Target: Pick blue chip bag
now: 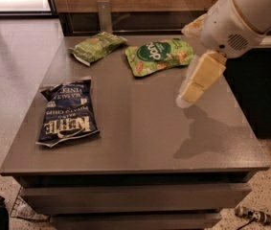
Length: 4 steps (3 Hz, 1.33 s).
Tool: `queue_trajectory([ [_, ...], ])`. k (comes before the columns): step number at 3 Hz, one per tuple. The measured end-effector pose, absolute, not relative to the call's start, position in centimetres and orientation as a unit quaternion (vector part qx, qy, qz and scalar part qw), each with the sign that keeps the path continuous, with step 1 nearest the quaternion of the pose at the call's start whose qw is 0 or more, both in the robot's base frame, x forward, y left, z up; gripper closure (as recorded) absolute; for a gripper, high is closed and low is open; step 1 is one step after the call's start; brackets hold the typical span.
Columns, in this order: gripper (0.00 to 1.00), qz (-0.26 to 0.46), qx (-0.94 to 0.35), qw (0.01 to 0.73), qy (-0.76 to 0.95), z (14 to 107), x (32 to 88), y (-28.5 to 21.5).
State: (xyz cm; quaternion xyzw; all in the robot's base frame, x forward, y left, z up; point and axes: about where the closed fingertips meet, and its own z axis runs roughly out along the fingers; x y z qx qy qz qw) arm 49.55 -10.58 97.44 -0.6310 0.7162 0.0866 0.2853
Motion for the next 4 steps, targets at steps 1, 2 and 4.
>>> queue_trajectory([
  [1, 0.0, 0.152, -0.657, 0.323, 0.664, 96.8, 52.3, -0.9],
  [2, 0.0, 0.159, -0.662, 0.325, 0.656, 95.9, 53.7, 4.0],
  [4, 0.0, 0.133, -0.682, 0.299, 0.655, 92.2, 54.2, 11.5],
])
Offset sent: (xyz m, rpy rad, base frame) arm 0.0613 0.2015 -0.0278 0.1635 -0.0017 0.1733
